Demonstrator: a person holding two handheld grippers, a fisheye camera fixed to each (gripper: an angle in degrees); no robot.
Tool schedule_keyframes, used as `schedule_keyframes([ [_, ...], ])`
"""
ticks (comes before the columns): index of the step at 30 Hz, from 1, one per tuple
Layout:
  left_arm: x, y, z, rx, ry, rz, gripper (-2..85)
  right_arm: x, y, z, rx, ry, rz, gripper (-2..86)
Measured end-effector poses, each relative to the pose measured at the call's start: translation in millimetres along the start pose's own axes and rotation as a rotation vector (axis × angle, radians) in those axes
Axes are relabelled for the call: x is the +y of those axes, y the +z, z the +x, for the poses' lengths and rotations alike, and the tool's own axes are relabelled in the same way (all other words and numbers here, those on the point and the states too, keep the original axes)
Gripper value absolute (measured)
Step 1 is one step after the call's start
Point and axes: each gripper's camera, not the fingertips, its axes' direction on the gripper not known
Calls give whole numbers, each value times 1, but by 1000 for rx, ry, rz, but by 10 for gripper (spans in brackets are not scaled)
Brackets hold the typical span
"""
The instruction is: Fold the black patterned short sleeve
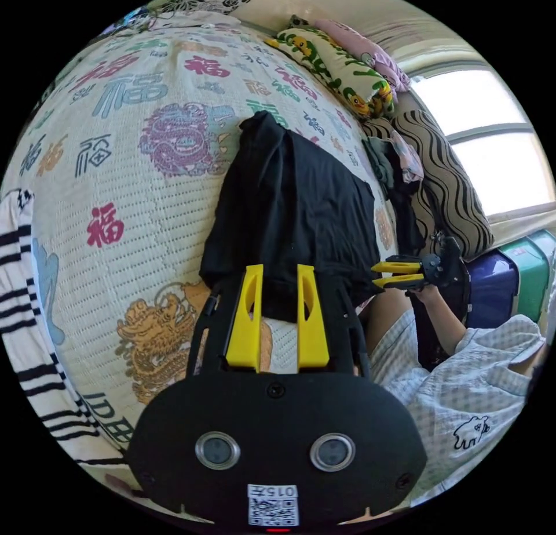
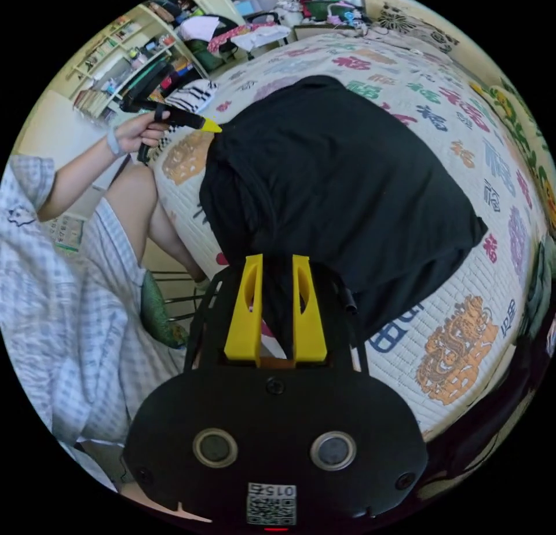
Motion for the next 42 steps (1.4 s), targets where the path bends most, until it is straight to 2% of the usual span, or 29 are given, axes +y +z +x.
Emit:
schedule_keyframes([
  [4, 6, 16, 0, 5, -49, -12, 73, -7, 21, 7, 4, 30, -71, 46],
  [7, 6, 14, 8, -9, -45, -8, 8, -5, 11, 13, -34, 59, -56, 26],
  [10, 17, -12, 26, -34, 5, 45, -4, 4, -11, 11, -46, 57, -14, 15],
  [15, 39, -29, 47, -70, 81, 20, 1, 15, -18, 1, -46, 21, -32, 19],
  [19, 41, 7, 36, -151, 35, -168, 68, 11, 3, 24, -98, 118, -97, 46],
  [21, 36, -11, 42, -161, 57, -112, 78, 14, -12, 40, -78, 169, -48, 50],
  [24, 5, -58, 54, -182, 80, 40, 83, 23, -50, 92, -37, 347, 89, 70],
  [26, -39, -85, 64, -207, 107, 161, 89, 27, -75, 148, -84, 518, 211, 83],
  [29, -103, -87, 74, -252, 112, 208, 111, 22, -91, 209, -125, 697, 327, 95],
  [31, -135, -78, 76, -211, 110, 201, 115, 14, -94, 236, -143, 764, 359, 98],
  [33, -161, -63, 78, -245, 119, 155, 116, 5, -90, 257, -145, 814, 348, 100],
  [36, -192, -34, 69, -260, 107, 23, 108, -12, -73, 281, -217, 841, 282, 93],
  [38, -205, -21, 59, -241, 88, -49, 75, -22, -63, 290, -253, 832, 253, 56],
  [40, -209, -21, 50, -199, 71, -57, 39, -24, -62, 293, -239, 826, 257, 8],
  [42, -208, -33, 34, -104, 8, -24, 18, -22, -64, 296, -231, 829, 268, -3],
])
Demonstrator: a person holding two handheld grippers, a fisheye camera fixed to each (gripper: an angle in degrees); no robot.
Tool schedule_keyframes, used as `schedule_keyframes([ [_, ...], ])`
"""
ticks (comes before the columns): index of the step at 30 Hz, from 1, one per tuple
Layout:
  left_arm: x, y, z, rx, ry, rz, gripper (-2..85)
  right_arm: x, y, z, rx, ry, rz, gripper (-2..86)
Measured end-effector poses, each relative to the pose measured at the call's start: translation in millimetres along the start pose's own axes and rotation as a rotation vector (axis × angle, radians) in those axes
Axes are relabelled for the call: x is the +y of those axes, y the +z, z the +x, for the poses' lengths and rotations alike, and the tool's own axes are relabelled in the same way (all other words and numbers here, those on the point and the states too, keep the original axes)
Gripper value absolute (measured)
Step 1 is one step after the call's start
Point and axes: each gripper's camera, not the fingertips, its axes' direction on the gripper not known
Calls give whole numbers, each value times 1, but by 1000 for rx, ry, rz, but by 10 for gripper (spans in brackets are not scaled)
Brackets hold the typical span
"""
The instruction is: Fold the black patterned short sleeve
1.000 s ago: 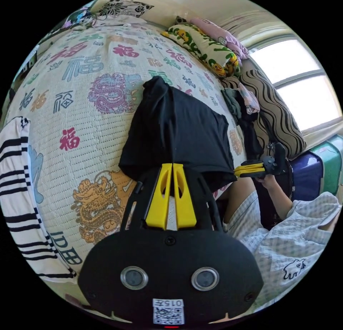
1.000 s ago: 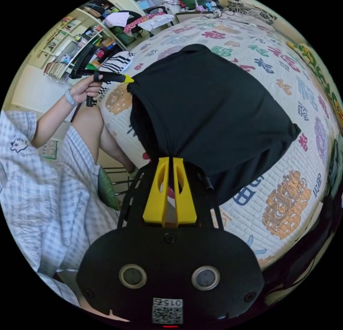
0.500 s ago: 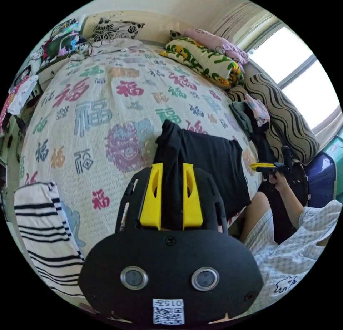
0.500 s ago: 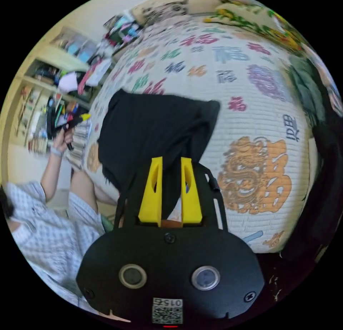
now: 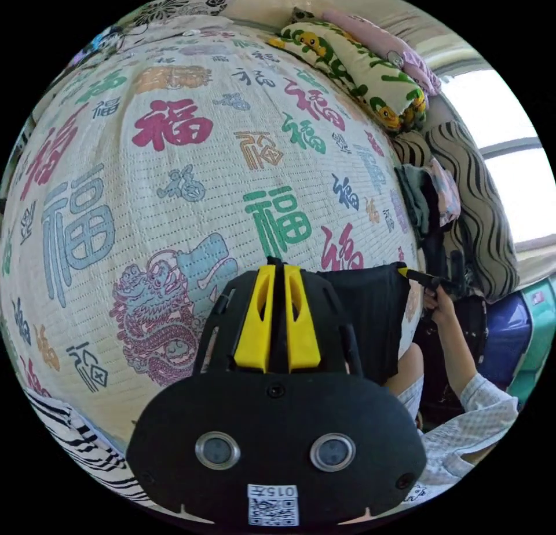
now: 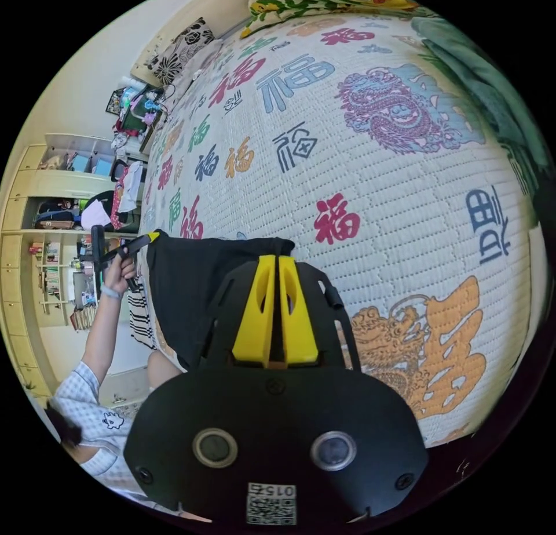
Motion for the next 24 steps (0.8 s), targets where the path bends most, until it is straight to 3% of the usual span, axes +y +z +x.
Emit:
schedule_keyframes([
  [5, 40, -33, -92, 352, -346, 203, -1, 0, -14, 23, -66, 67, 35, -9],
  [8, 59, -30, -120, 433, -451, 232, -4, -4, -11, 26, -88, 82, 37, -9],
  [16, 43, -50, -76, 371, -236, 131, 24, -18, -4, 15, -86, 98, 0, -8],
  [19, 46, -59, -59, 85, -240, 81, 13, -17, 0, 11, -41, 129, -8, -5],
  [24, 95, -109, -41, 82, -283, 222, 59, -4, -4, -4, 79, 165, 34, 17],
])
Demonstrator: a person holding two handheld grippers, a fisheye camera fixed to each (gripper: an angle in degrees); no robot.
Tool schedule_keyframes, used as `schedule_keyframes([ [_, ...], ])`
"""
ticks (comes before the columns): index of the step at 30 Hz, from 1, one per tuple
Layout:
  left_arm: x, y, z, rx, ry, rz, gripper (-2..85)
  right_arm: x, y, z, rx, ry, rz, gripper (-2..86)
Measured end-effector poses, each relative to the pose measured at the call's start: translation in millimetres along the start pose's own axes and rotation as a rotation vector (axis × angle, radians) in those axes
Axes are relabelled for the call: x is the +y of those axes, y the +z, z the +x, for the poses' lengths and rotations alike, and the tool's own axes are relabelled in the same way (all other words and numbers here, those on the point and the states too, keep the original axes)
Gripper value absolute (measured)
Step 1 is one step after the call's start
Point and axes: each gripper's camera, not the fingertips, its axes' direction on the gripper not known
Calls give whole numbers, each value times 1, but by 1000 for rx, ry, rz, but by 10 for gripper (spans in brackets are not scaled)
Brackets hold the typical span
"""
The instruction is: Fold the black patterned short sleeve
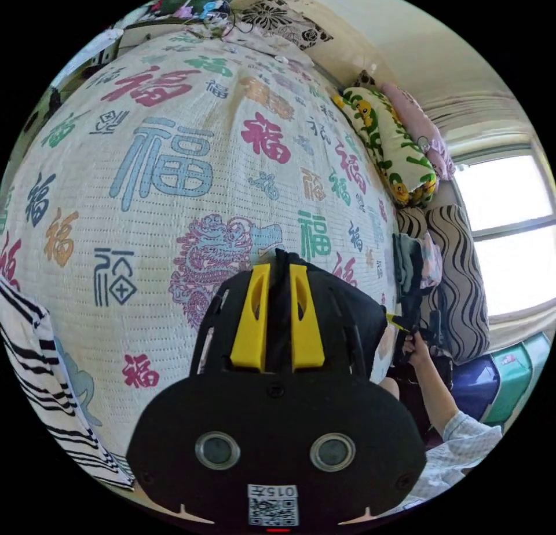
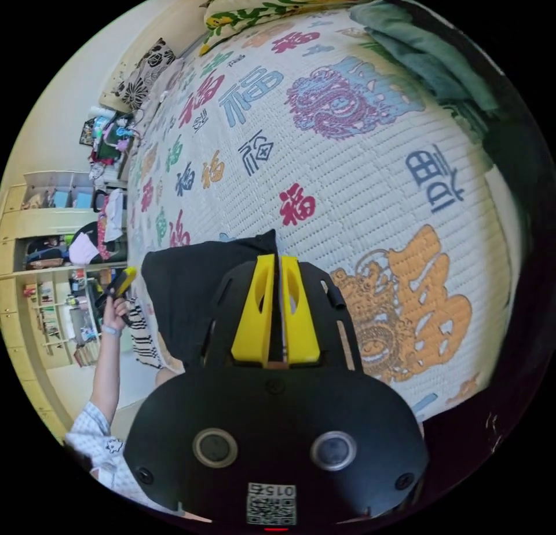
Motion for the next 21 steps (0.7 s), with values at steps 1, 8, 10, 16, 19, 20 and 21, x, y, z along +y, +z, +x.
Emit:
schedule_keyframes([
  [1, 17, -18, 3, 26, 27, 23, 73, 6, -2, -4, 25, -13, 10, 24],
  [8, 176, -65, 5, 15, 89, -24, 95, 102, 16, -62, -47, -301, -81, 79],
  [10, 207, -59, 3, 37, 58, -50, 99, 131, 30, -77, -8, -355, -113, 83],
  [16, 267, -21, 0, 90, -105, -87, 108, 182, 91, -92, 39, -379, -246, 93],
  [19, 275, -9, 3, 149, -189, -45, 107, 184, 112, -96, 26, -331, -259, 81],
  [20, 275, -4, 7, 149, -209, -37, 104, 184, 116, -98, 53, -323, -249, 65],
  [21, 275, 0, 9, 137, -220, -39, 102, 184, 118, -99, 65, -323, -246, 56],
])
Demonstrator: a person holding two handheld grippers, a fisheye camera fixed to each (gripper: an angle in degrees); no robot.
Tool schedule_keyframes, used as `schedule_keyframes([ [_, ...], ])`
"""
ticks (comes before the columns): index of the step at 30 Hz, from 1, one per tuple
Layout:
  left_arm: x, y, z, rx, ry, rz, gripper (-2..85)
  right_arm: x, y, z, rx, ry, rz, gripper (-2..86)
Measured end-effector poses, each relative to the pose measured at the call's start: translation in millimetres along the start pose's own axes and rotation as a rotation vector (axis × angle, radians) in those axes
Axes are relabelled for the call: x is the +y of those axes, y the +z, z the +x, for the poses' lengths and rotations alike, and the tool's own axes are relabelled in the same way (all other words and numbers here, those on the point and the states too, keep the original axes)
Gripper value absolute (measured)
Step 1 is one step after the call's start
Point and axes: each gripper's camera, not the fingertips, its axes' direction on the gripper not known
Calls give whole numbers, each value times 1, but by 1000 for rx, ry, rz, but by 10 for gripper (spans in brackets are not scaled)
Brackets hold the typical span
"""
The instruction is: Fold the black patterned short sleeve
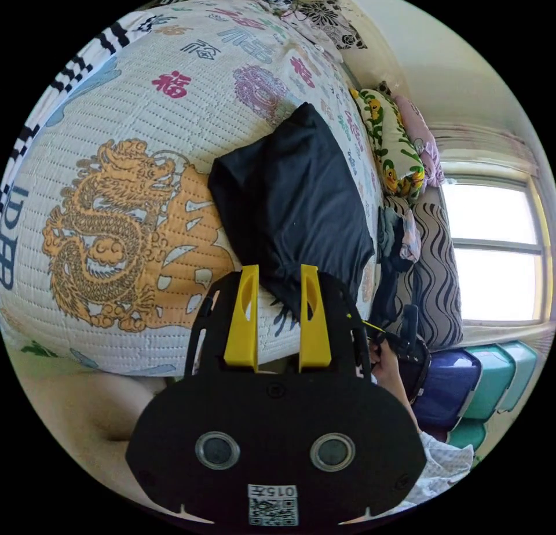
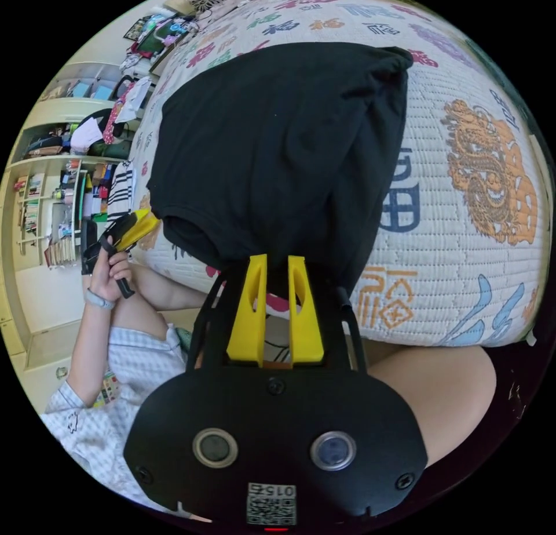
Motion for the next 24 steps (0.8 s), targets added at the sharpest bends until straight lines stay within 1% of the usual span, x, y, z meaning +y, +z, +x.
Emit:
schedule_keyframes([
  [1, -1, 8, 4, -28, -4, -9, 90, 0, 2, -2, 1, -14, 3, 36],
  [2, -2, 15, 10, -97, -16, -26, 70, 0, 3, -3, -15, -23, 4, 21],
  [4, -1, 21, 23, -184, 8, -29, 28, 2, 3, -2, -47, -28, 5, 7],
  [6, 2, 19, 34, -217, 27, -6, 17, 5, 2, -3, -64, -34, 14, 2],
  [7, 6, 15, 43, -243, 75, 17, 15, 6, 1, -5, -69, -46, 20, 0],
  [9, 13, 12, 52, -264, 140, 14, 16, 6, 4, -10, -47, -75, 7, 1],
  [11, 15, 21, 52, -325, 208, -46, 27, -1, 16, -21, -26, -127, -58, 13],
  [13, 15, 31, 45, -353, 219, -113, 52, -9, 22, -30, -4, -171, -115, 29],
  [15, 18, 23, 43, -330, 234, -104, 81, -19, 15, -39, 47, -190, -115, 47],
  [17, 24, -6, 42, -302, 243, -3, 101, -39, -12, -55, 123, -211, -25, 67],
  [18, 24, -14, 40, -296, 240, 29, 103, -46, -19, -61, 133, -221, 3, 72],
  [20, 19, -39, 29, -275, 201, 149, 110, -84, -40, -91, 121, -289, 80, 78],
  [22, 8, -46, 18, -246, 169, 201, 115, -120, -44, -118, 103, -341, 100, 83],
  [24, -6, -41, 5, -227, 137, 207, 122, -161, -36, -149, 91, -389, 95, 90],
])
